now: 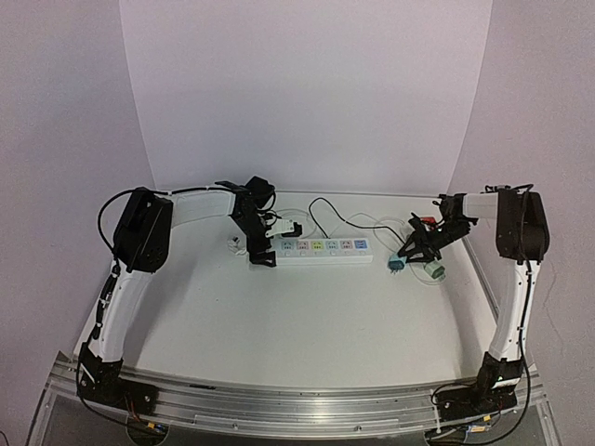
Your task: Pull the plug off the socket
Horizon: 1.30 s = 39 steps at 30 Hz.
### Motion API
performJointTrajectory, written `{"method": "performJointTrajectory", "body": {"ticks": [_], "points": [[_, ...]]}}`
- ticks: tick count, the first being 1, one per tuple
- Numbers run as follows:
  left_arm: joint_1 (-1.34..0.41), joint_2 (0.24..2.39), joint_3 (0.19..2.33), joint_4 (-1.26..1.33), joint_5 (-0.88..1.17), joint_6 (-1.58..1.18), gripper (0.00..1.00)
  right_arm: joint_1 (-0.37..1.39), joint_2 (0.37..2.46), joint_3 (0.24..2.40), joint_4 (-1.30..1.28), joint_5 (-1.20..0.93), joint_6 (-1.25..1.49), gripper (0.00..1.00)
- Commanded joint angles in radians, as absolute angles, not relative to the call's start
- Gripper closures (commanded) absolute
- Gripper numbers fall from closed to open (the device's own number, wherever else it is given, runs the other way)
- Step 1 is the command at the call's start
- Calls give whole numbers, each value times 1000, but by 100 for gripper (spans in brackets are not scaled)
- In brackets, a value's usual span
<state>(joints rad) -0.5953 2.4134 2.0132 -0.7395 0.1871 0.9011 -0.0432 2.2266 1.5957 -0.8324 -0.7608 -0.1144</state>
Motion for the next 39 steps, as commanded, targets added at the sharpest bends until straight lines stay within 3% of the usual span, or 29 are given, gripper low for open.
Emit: {"method": "performJointTrajectory", "body": {"ticks": [1,7,19,29,39], "points": [[-589,2405,2025,-731,176,920,1,-47,2243,1641,-835,-629,-165,52],[-589,2414,2033,-735,183,920,1,-26,2237,1652,-834,-445,-198,37],[-589,2414,2037,-717,166,933,1,82,2191,1766,-833,-249,-212,36],[-588,2420,2048,-715,162,935,1,190,2064,1673,-843,91,232,31],[-588,2412,2031,-714,185,927,1,248,2107,1630,-836,161,407,28]]}}
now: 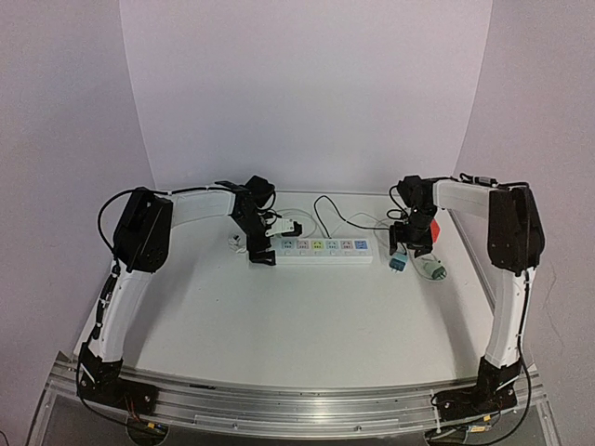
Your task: Pull the plug off the socket
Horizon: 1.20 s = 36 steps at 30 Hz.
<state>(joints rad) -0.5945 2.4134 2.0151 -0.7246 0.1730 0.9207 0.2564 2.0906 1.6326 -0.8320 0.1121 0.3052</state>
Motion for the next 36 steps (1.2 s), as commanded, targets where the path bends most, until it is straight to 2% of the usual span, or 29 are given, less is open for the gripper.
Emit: {"method": "performJointTrajectory", "body": {"ticks": [1,3,6,13,17,18,20,23,25,29,36], "points": [[-588,2412,2030,-711,186,926,1,249,2120,1634,-836,150,409,29],[-588,2411,2026,-705,185,926,1,249,2141,1640,-834,137,411,33],[-586,2410,2026,-702,180,932,1,250,2167,1644,-829,117,399,46],[-580,2411,2025,-680,148,959,1,250,2211,1658,-828,77,358,53],[-576,2409,2029,-693,151,960,1,249,2212,1672,-828,85,288,75],[-576,2409,2028,-696,152,960,1,249,2212,1673,-827,86,265,78],[-575,2408,2027,-700,154,958,1,250,2211,1673,-828,87,211,82],[-575,2407,2031,-707,157,953,1,249,2206,1663,-829,108,157,83],[-575,2407,2038,-712,165,947,1,247,2209,1661,-828,106,152,79],[-575,2407,2066,-738,195,930,1,247,2206,1678,-828,72,152,45],[-575,2401,2129,-827,253,916,1,247,2142,1724,-829,74,131,8]]}}
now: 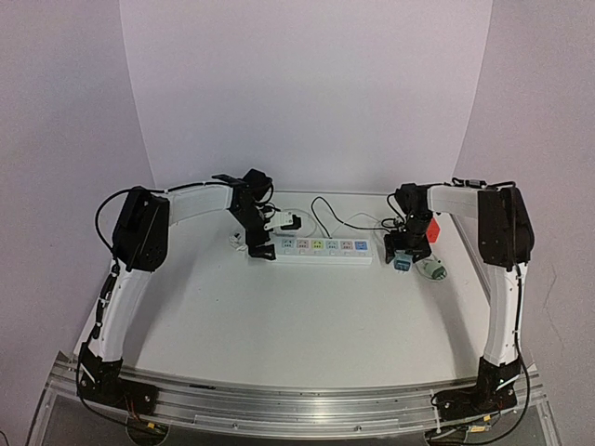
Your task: Pull the plug off the socket
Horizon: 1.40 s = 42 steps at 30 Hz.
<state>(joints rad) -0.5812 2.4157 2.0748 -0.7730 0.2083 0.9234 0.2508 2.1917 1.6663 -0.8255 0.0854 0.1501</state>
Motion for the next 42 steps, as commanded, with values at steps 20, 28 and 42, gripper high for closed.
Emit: {"method": "performJointTrajectory", "body": {"ticks": [20,28,42], "points": [[-378,1883,1732,-585,371,524,0,71,1582,1206,-223,40,132,4],[-116,1578,1265,-259,266,37,0,8,1299,693,255,109,111,2],[-43,1322,632,76,-164,-76,0,8,959,184,465,202,78,2]]}}
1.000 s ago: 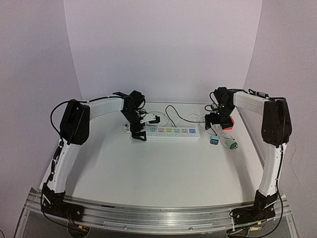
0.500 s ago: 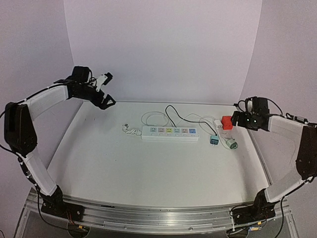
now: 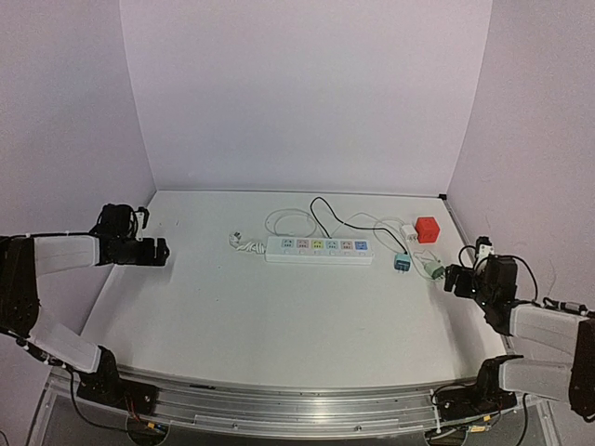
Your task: Pull the plug off the socket
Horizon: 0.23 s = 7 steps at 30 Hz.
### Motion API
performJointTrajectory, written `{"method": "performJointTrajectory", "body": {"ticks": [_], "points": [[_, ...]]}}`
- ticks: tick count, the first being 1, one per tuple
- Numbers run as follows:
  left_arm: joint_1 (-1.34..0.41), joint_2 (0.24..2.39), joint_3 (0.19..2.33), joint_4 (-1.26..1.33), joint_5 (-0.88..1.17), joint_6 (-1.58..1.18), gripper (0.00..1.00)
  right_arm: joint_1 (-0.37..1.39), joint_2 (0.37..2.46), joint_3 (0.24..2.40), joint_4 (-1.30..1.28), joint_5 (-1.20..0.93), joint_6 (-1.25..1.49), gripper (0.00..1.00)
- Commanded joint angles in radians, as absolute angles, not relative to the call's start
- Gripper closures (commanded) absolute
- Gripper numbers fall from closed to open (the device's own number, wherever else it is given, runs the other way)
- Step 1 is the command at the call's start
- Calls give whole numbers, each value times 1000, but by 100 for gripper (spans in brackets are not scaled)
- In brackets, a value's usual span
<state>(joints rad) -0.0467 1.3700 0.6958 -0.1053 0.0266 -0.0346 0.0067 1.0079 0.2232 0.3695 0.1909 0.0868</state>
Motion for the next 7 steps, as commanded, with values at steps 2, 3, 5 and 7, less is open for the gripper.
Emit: {"method": "performJointTrajectory", "body": {"ticks": [2,3,5,7], "points": [[-43,1313,591,114,-180,-71,0,8,940,165,465,199,69,2],[-43,1308,575,131,-180,-72,0,8,931,158,465,201,65,2],[-43,1297,554,148,-172,-77,1,7,916,147,465,209,63,2],[-42,1292,544,148,-159,-88,0,8,899,138,464,220,70,2]]}}
